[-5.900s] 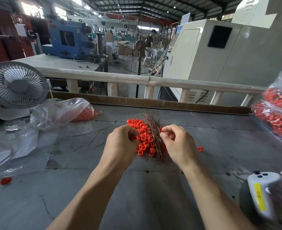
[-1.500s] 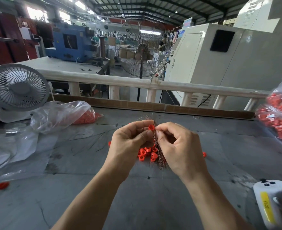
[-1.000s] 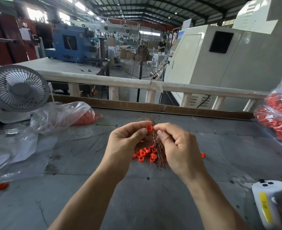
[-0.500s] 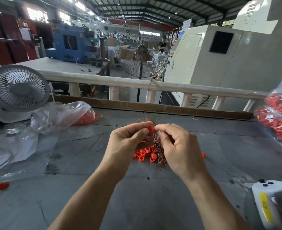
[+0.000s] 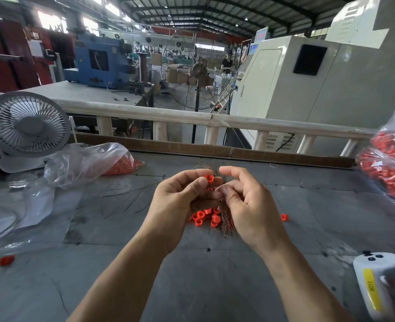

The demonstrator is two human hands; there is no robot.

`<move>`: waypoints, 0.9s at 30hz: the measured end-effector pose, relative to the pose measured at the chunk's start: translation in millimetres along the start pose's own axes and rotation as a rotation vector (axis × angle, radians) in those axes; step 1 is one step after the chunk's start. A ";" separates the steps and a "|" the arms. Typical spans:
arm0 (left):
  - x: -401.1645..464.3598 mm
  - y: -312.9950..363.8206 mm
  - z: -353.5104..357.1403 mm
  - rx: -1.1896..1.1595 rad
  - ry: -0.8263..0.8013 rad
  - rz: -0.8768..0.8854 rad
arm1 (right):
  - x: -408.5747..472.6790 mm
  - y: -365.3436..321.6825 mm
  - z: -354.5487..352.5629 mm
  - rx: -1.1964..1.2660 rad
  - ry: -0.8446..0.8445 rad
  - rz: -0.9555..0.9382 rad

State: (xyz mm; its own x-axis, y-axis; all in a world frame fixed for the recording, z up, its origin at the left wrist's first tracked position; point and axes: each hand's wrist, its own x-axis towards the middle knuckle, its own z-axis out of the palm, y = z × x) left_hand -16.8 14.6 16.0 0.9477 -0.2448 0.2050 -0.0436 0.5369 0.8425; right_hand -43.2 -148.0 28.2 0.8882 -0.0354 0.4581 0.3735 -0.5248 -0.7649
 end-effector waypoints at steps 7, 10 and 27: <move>0.8 0.9 -0.5 -0.066 0.028 -0.045 | 4.5 7.3 -6.4 0.138 0.093 0.039; 1.5 0.1 -1.6 -0.044 0.072 -0.058 | 12.5 24.2 -19.6 -0.007 0.381 0.179; 2.2 -2.7 -2.4 0.035 0.146 -0.069 | 16.2 64.0 -12.0 -0.549 0.000 0.425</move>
State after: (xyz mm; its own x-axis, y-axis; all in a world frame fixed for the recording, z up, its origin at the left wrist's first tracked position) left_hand -13.8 14.6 13.0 0.9845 -0.1590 0.0737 0.0146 0.4934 0.8697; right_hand -8.1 -192.3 -7.8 0.9277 -0.3327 0.1692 -0.1958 -0.8197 -0.5383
